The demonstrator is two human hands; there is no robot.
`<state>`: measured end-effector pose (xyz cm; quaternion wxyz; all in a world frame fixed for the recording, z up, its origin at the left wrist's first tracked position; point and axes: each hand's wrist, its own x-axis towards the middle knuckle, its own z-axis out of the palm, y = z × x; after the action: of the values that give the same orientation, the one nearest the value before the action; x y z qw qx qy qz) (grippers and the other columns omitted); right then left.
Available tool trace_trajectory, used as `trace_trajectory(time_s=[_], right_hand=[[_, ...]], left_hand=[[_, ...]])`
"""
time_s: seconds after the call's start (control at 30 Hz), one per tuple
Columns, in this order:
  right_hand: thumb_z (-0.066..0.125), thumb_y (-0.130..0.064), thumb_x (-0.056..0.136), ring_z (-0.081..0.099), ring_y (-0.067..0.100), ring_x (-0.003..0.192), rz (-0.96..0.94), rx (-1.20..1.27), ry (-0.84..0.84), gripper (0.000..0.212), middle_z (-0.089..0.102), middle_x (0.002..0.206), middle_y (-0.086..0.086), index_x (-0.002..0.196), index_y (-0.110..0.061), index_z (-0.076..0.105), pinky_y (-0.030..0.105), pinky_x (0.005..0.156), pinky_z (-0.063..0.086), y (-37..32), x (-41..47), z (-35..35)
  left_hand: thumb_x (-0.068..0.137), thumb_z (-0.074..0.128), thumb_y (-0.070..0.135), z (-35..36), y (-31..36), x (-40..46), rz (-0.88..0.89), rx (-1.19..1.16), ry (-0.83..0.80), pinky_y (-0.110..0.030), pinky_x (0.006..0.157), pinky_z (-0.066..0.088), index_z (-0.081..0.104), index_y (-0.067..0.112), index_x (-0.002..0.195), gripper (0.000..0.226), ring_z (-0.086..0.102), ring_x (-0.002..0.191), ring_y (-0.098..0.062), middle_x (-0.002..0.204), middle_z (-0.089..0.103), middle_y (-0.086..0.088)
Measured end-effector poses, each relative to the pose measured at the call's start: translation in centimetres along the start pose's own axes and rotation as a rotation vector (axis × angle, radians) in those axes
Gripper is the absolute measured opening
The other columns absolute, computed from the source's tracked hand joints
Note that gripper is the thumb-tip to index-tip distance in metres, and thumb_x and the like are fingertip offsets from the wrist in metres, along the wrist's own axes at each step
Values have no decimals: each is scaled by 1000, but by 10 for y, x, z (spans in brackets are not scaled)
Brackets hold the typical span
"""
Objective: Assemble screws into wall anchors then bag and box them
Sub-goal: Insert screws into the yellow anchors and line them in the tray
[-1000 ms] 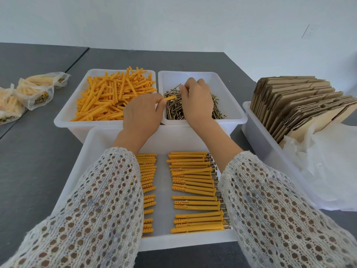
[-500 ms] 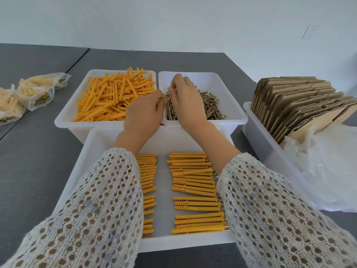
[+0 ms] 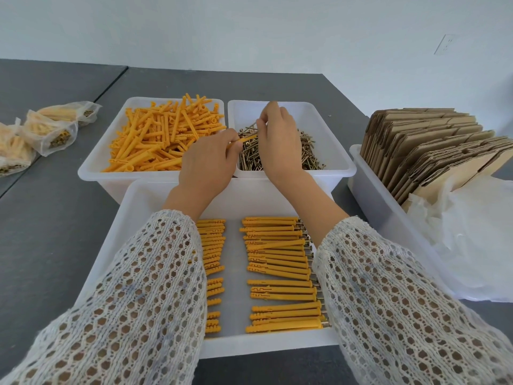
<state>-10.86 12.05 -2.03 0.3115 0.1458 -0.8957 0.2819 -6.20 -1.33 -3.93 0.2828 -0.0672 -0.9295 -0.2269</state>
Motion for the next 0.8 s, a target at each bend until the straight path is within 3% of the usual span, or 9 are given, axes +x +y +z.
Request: trace_trajectory(time_s=[0.3, 0.6, 0.8], right_hand=[[43, -15, 102, 50, 26, 89, -77, 11, -48, 16, 57, 99, 12, 105, -2, 52, 37, 68, 44, -3, -2, -1], [44, -14, 102, 49, 21, 83, 182, 49, 92, 11, 56, 94, 8, 99, -6, 51, 30, 61, 33, 9, 2, -1], [46, -14, 101, 53, 26, 86, 279, 31, 96, 8, 56, 94, 8, 99, -7, 50, 37, 62, 42, 10, 2, -1]], left_hand=[[105, 46, 30, 1, 1, 0, 1, -14, -1, -30, 52, 26, 63, 16, 102, 23, 48, 66, -21, 65, 44, 10], [106, 44, 31, -2, 2, 1, 11, 0, -19, -30, 50, 23, 63, 16, 101, 25, 46, 63, -20, 62, 41, 12], [106, 44, 31, -1, 2, 1, 3, -9, -14, -29, 50, 25, 62, 17, 100, 24, 47, 63, -19, 61, 42, 13]])
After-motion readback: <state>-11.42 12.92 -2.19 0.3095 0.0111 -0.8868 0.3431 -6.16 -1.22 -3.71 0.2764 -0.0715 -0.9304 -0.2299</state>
